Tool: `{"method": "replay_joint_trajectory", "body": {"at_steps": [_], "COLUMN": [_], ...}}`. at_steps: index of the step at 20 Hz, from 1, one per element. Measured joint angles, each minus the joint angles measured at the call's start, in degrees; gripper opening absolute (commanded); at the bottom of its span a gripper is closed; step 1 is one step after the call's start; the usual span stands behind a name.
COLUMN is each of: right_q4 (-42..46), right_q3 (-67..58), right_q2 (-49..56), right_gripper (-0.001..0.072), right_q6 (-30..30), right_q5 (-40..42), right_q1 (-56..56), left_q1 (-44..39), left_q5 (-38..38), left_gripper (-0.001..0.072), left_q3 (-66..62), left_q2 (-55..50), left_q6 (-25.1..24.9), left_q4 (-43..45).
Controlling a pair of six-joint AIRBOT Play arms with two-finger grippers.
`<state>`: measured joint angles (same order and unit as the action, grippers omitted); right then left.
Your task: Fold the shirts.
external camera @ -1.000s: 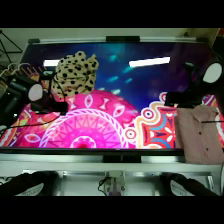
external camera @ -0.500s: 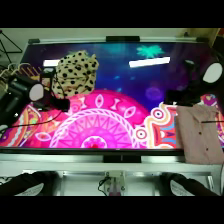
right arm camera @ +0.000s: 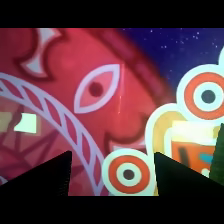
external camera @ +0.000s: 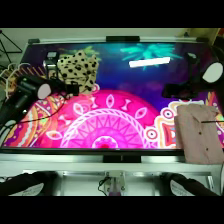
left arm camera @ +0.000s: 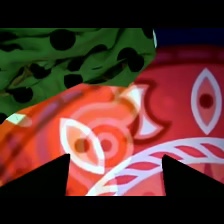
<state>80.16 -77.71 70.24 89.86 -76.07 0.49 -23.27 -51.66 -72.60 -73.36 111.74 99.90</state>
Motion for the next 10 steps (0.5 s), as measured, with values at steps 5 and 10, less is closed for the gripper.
{"method": "replay_joint_trajectory", "body": {"at_steps": [5,10], "right_q4": [-0.70,-1.84], "right_q3": [0.00,0.00], "right_q2": [0.00,0.00], "right_gripper": [0.0629,0.0628], "right_q6": [-0.04,-0.09], "right_q5": [1.14,1.11], "right_q1": [0.02,0.00], "left_q1": [7.50,14.69], "left_q5": [2.99,-4.28], "left_gripper": [0.0719,0.0719], "left_q3": [-11.98,-29.79], "left_q2": [-14.88,-33.79], "left_q6": [-0.90,-5.46], "left_q4": [-0.55,-11.80]}}
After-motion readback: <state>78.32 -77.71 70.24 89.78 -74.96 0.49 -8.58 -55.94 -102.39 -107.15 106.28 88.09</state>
